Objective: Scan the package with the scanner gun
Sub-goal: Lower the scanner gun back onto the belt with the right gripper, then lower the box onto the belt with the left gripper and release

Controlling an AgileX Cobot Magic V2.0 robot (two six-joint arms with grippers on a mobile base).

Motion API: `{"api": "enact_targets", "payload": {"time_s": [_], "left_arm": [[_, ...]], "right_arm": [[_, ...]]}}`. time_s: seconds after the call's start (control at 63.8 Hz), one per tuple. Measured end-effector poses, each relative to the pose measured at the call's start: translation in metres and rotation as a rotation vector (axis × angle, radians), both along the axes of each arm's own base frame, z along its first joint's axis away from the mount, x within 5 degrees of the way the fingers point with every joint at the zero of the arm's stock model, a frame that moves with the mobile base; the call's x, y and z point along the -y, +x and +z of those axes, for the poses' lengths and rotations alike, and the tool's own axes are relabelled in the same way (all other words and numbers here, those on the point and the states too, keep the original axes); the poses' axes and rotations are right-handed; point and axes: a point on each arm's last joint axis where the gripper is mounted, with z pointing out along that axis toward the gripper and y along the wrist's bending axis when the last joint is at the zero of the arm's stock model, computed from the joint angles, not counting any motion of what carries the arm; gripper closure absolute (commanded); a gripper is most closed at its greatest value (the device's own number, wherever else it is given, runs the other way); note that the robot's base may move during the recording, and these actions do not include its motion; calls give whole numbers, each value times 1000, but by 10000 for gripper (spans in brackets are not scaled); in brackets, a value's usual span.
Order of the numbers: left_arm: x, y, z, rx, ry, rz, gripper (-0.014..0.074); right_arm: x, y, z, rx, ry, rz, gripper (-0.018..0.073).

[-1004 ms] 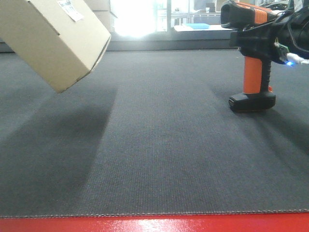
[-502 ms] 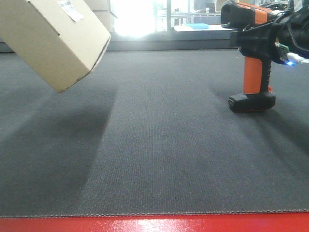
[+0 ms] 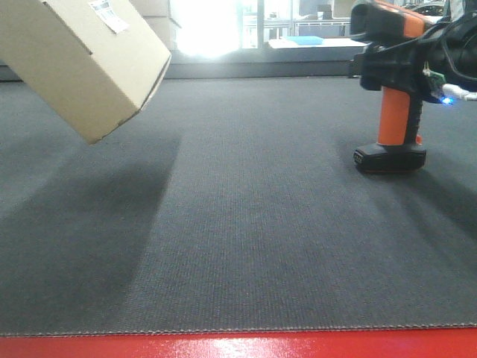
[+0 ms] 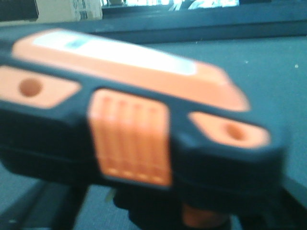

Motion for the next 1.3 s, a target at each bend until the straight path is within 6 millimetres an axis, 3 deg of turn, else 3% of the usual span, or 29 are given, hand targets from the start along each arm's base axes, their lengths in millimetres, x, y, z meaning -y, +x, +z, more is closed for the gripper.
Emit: {"api": "enact_targets", "payload": {"time_s": [0.361,0.737,1.004,1.302], "left_arm": [[0,0,0,0,0,0,707],[0,0,0,0,0,0,707],[0,0,0,0,2,0,707],[-11,0,-5,0,140,13,707]], "right_arm": [[-1,-2,-5,-67,1,10,-1],[-1,-10,13,-87,15,25,-1],[-2,-17,13,-177,20,44,-1],[-1,-37,20,-254,27,66,-1]]}}
